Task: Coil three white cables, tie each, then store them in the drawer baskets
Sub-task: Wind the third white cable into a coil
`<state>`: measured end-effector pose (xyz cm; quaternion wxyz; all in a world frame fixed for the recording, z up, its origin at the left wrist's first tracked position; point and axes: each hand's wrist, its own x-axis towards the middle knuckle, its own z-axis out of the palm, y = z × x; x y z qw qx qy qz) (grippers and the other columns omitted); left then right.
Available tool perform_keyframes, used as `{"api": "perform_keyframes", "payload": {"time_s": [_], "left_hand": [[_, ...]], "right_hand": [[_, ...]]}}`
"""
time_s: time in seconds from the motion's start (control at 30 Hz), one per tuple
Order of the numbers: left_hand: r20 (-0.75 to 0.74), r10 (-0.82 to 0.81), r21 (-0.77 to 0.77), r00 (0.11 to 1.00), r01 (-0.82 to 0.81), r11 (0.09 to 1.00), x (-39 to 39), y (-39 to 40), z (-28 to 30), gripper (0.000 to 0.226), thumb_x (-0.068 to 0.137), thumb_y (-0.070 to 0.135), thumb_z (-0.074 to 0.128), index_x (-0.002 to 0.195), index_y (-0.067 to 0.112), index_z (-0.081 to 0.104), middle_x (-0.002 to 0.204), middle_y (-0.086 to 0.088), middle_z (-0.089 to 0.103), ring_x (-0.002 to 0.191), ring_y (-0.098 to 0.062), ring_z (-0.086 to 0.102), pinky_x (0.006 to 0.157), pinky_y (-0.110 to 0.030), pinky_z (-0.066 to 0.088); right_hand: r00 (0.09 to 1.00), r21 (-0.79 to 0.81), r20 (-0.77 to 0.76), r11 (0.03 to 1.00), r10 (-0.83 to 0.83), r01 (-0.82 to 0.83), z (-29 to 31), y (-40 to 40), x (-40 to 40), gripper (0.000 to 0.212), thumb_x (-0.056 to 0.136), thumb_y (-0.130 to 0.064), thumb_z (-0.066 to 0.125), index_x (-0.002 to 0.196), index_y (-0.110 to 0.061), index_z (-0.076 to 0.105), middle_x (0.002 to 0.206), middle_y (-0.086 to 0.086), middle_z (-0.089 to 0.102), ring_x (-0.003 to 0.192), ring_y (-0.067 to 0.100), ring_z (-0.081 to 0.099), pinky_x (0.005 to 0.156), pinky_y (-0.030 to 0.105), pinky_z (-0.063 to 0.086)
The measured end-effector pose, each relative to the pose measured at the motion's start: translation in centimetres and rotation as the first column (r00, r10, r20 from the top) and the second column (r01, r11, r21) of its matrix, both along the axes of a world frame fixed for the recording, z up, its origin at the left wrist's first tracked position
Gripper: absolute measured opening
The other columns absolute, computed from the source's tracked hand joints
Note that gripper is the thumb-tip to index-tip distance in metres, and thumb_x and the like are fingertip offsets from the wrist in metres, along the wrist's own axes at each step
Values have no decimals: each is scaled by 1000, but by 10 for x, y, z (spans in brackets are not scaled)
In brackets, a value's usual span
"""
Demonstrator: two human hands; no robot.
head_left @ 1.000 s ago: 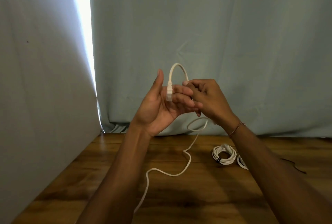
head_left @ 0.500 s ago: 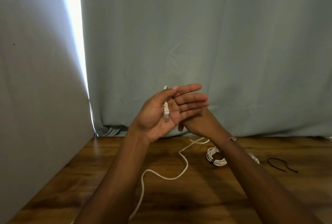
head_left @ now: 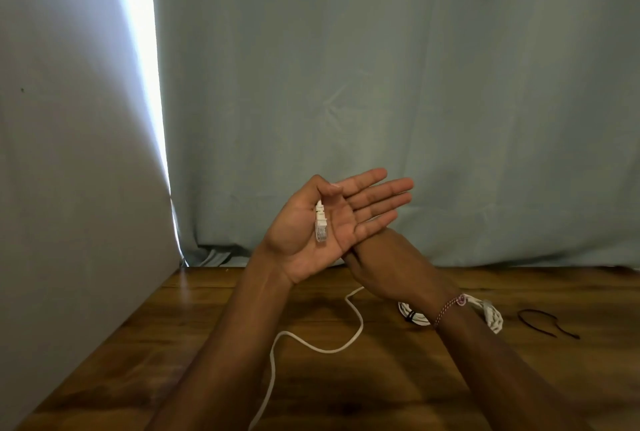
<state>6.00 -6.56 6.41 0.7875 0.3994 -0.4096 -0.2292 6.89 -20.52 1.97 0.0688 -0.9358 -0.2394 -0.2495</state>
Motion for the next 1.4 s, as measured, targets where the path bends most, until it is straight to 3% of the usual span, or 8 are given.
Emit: {"api": "perform_keyframes", "payload": {"time_s": [0.43, 0.57, 0.67, 0.77, 0.93, 1.07, 1.23, 1.4], "left_hand": [[138, 250, 89, 958, -264, 961, 15, -5, 7, 74, 105, 53, 21, 139, -7, 47, 138, -30, 57, 135, -37, 53, 114, -43, 43], [149, 183, 45, 972, -191, 980, 24, -5, 4, 51, 110, 35, 22, 160, 30, 24, 158, -13, 42, 146, -30, 40, 122, -48, 28], [123, 198, -2, 972, -200, 980, 33, -3, 1, 58, 106, 22, 27, 159, 44, 17, 161, -6, 39, 149, -26, 36, 125, -48, 21], [102, 231, -28, 968, -229, 973, 37, -1, -4, 63, 106, 15, 31, 161, 38, 10, 160, -4, 41, 148, -24, 38, 125, -47, 20], [198, 310, 25, 930, -321, 947, 35, -6, -7, 60, 110, 29, 30, 162, 30, 1, 160, 1, 40, 148, -17, 36, 126, -43, 18], [255, 352, 68, 901, -380, 922, 33, -8, -6, 62, 107, 43, 32, 162, 34, 4, 158, 7, 43, 148, -13, 36, 126, -44, 16], [164, 296, 57, 941, -309, 950, 28, -7, -2, 63, 104, 48, 34, 161, 27, 18, 158, -1, 44, 147, -19, 38, 124, -40, 25], [77, 232, 28, 970, -235, 972, 28, -6, -1, 73, 102, 60, 27, 160, 17, 21, 158, -9, 42, 147, -24, 40, 127, -44, 14]], "right_hand": [[997, -88, 71, 996, 41, -35, 11, -5, -17, 17, 102, -21, 48, 103, -9, 60, 91, 12, 67, 77, 30, 64, 62, 37, 49], [993, -125, 111, 992, 41, -28, 14, -9, -19, 29, 107, -34, 43, 119, -13, 60, 103, 11, 69, 87, 27, 67, 70, 35, 49], [994, -164, 103, 986, 37, -20, 18, -8, -21, 39, 106, -44, 40, 126, -17, 60, 106, 9, 69, 91, 23, 67, 73, 32, 49], [994, -133, 89, 990, 57, -45, 20, -9, -24, 42, 104, -48, 43, 125, -17, 62, 105, 7, 69, 88, 19, 65, 76, 31, 52], [986, 103, 106, 985, 131, -142, 23, -13, -25, 53, 97, -63, 43, 124, -18, 50, 68, -15, 46, 59, 3, 48, 55, 21, 37], [957, 221, 205, 942, 207, -251, 29, -17, -25, 52, 96, -62, 44, 133, -25, 47, 78, -5, 69, 60, 9, 61, 58, 26, 52], [941, 261, 224, 915, 253, -309, 27, -18, -23, 27, 105, -41, 47, 126, -26, 53, 76, -6, 67, 59, 9, 61, 56, 36, 54], [944, 293, 194, 903, 266, -315, 27, -16, -24, 24, 105, -43, 45, 116, -24, 54, 79, -6, 68, 62, 11, 65, 60, 40, 57]]}}
